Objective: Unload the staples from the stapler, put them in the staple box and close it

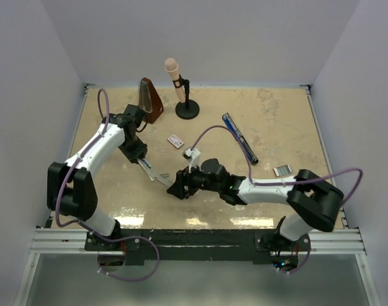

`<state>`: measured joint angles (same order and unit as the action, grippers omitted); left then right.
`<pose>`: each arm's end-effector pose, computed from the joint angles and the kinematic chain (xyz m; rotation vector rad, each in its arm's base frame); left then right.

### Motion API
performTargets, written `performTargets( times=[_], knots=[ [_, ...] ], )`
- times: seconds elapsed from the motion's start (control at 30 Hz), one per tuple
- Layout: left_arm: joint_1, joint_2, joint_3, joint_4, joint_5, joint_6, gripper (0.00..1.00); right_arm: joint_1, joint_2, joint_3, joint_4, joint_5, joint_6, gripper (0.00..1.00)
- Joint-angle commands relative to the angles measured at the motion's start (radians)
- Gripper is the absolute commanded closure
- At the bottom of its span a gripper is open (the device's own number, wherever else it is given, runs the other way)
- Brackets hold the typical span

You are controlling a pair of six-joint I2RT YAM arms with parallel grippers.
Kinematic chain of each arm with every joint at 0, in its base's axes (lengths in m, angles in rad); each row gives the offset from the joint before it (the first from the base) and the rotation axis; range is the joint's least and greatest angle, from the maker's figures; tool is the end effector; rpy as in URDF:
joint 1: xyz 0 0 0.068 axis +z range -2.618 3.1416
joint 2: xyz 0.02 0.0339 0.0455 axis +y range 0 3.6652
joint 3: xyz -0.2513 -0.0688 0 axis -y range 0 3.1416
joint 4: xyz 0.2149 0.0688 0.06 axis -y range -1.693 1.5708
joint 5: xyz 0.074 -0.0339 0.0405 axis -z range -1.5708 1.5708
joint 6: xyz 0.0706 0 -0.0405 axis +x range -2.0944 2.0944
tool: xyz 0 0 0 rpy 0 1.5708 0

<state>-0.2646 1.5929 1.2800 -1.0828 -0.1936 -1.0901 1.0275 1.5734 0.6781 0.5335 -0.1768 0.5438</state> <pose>0.2675 -0.0584 0.2146 -1.1793 2.6318 0.0596 0.1631 0.2941 0.1838 -0.6350 2.0312 1.1709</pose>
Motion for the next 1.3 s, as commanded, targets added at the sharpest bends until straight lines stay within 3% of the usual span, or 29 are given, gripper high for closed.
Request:
performTargets(
  times=[0.0, 0.17, 0.3, 0.5, 0.63, 0.77, 1.07, 1.27],
  knots=[
    [0.001, -0.171, -0.08, 0.232, 0.12, 0.142, 1.0, -0.032, -0.198, 0.011, -0.078, 0.023, -0.05, 0.29],
    [0.001, -0.405, -0.261, 0.561, 0.374, 0.242, 1.0, -0.119, -0.295, 0.052, -0.187, -0.013, -0.062, 0.25],
    [0.001, -0.464, -0.321, 0.765, 0.537, 0.283, 1.0, -0.135, -0.329, 0.11, -0.25, 0.017, -0.108, 0.25],
    [0.001, -0.453, -0.315, 0.834, 0.641, 0.401, 1.0, -0.145, -0.357, 0.196, -0.336, 0.063, -0.162, 0.25],
    [-0.002, -0.459, -0.321, 0.868, 0.707, 0.498, 1.0, -0.15, -0.377, 0.247, -0.356, 0.092, -0.171, 0.16],
    [-0.002, -0.488, -0.344, 0.906, 0.734, 0.545, 1.0, -0.155, -0.336, 0.334, -0.401, 0.117, -0.189, 0.14],
    [-0.005, -0.481, -0.387, 0.974, 0.824, 0.568, 1.0, -0.158, -0.208, 0.505, -0.412, 0.106, -0.183, 0.16],
    [-0.005, -0.476, -0.409, 1.017, 0.856, 0.564, 1.0, -0.159, -0.113, 0.574, -0.429, 0.086, -0.183, 0.23]
  ],
)
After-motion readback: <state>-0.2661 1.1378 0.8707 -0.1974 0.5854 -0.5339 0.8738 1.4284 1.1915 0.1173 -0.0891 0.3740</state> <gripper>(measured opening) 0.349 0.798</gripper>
